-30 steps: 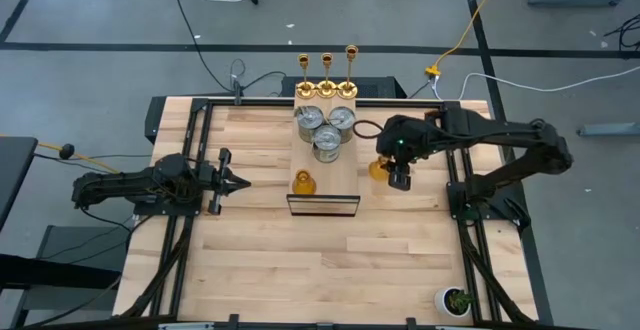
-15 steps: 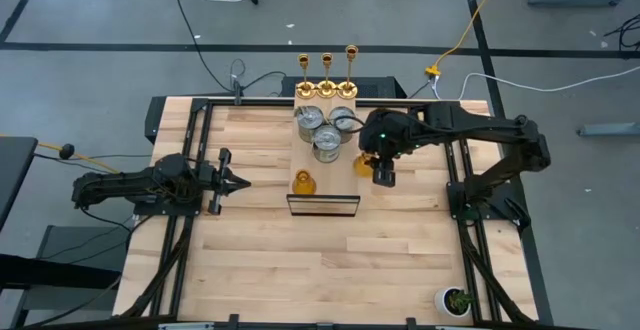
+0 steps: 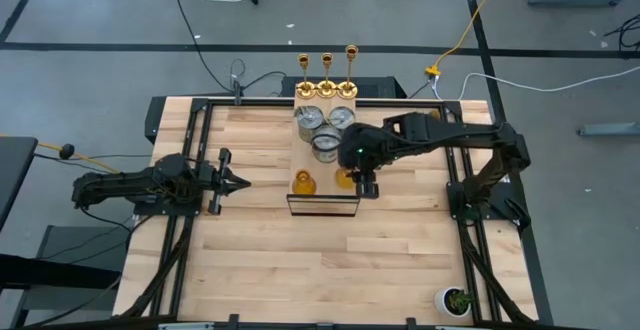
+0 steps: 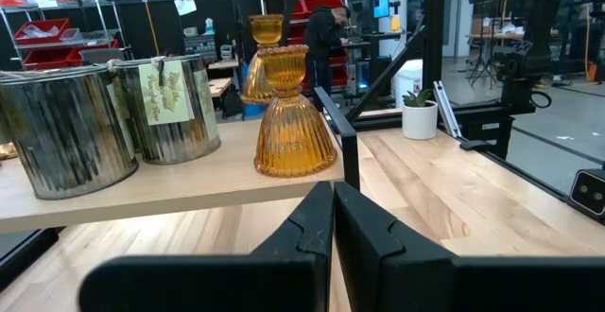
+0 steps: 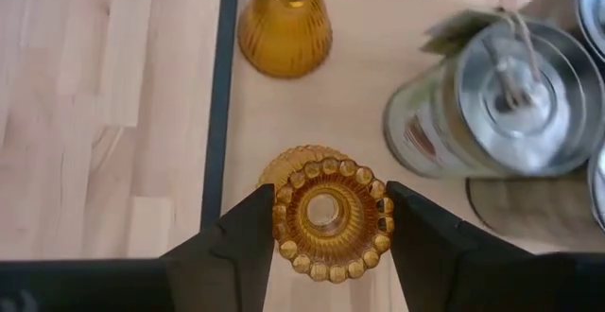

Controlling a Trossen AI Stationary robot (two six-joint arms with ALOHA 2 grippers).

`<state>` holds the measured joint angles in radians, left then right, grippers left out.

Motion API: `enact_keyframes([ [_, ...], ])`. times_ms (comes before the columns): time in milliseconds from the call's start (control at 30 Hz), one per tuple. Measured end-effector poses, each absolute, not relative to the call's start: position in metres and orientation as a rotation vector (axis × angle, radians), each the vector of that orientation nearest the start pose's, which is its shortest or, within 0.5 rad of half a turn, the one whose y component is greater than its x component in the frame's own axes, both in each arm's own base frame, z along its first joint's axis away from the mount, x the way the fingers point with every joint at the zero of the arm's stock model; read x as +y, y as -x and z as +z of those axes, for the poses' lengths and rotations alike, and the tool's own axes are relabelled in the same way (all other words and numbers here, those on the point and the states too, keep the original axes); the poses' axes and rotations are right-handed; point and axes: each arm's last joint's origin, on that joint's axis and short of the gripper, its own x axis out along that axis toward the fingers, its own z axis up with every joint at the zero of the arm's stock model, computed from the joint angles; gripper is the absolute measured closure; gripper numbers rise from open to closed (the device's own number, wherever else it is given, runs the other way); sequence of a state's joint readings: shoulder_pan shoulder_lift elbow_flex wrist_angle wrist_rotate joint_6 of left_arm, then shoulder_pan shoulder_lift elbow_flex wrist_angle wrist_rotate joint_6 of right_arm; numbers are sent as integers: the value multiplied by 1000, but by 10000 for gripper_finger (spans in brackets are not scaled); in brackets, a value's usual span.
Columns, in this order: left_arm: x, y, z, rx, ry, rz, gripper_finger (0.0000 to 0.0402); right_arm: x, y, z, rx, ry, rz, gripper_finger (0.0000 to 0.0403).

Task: Pick & Place candle stick holders
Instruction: Put the bottom orange glass candle holder aligned with the other glass candle holder on the shelf

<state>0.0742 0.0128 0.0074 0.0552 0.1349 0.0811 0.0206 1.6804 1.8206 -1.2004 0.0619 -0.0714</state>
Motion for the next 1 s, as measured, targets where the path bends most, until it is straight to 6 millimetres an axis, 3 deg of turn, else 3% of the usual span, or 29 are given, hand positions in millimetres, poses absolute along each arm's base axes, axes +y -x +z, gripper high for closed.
enact_keyframes([
  [567, 3, -98, 170, -52, -86, -58, 383, 23, -353, 364, 997, 149, 52, 226],
  [1000, 3, -98, 170, -52, -86, -59, 383, 25, -369, 353, 982, 150, 54, 226],
])
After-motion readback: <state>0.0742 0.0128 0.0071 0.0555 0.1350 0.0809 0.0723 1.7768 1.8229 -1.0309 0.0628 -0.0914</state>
